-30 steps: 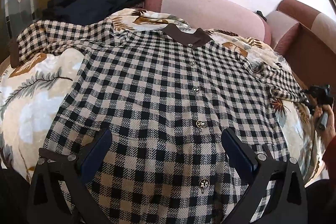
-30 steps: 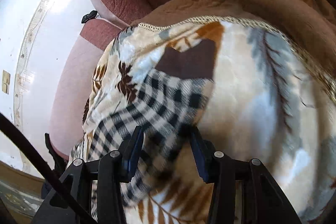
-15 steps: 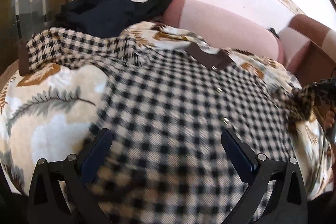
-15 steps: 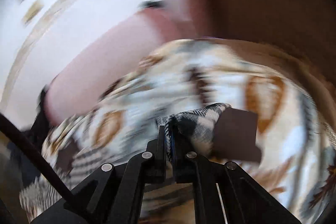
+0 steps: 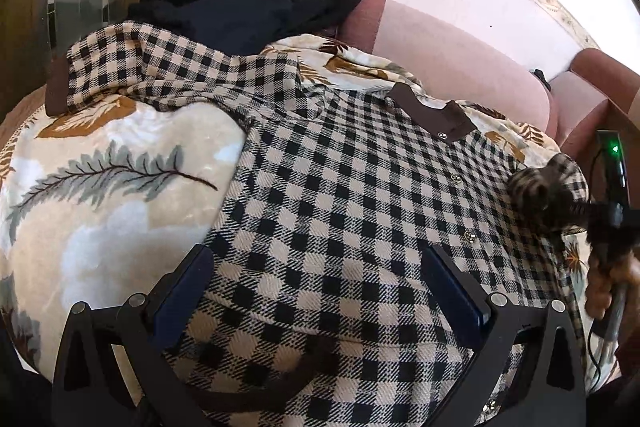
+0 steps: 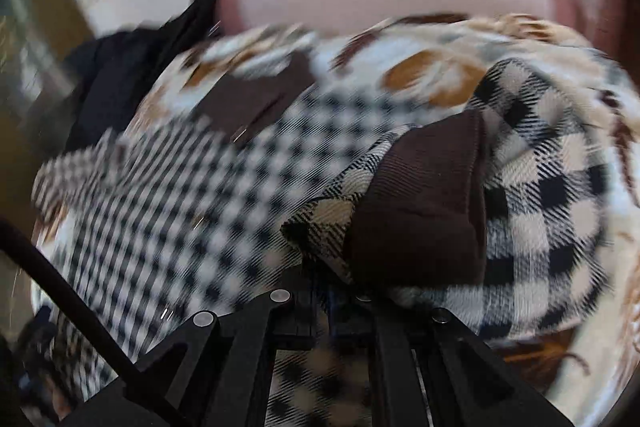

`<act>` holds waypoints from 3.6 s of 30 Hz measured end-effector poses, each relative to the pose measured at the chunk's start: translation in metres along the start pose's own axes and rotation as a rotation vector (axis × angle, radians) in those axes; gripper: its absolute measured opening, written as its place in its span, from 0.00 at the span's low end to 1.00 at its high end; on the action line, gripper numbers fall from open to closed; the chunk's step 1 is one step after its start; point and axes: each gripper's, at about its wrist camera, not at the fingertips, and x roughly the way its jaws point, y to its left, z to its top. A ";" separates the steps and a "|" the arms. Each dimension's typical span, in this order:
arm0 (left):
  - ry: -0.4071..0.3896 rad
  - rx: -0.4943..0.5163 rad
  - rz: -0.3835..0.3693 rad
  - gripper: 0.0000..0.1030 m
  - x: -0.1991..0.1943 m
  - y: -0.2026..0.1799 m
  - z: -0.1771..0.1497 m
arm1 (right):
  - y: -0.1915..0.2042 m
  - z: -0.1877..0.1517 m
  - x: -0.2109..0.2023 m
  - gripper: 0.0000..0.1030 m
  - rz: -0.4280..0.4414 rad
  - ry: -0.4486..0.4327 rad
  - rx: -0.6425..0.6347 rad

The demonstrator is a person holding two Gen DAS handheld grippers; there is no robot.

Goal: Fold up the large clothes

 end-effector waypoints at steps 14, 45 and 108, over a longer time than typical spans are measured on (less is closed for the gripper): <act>0.001 0.077 -0.083 1.00 -0.003 -0.049 0.016 | 0.020 -0.015 -0.042 0.36 0.399 0.071 -0.116; 0.139 0.195 -0.195 0.09 0.094 -0.132 0.095 | -0.094 -0.011 -0.085 0.43 0.092 -0.166 0.262; 0.004 -0.410 0.225 0.37 0.024 0.214 0.137 | 0.198 0.040 0.088 0.42 -0.112 0.025 -0.292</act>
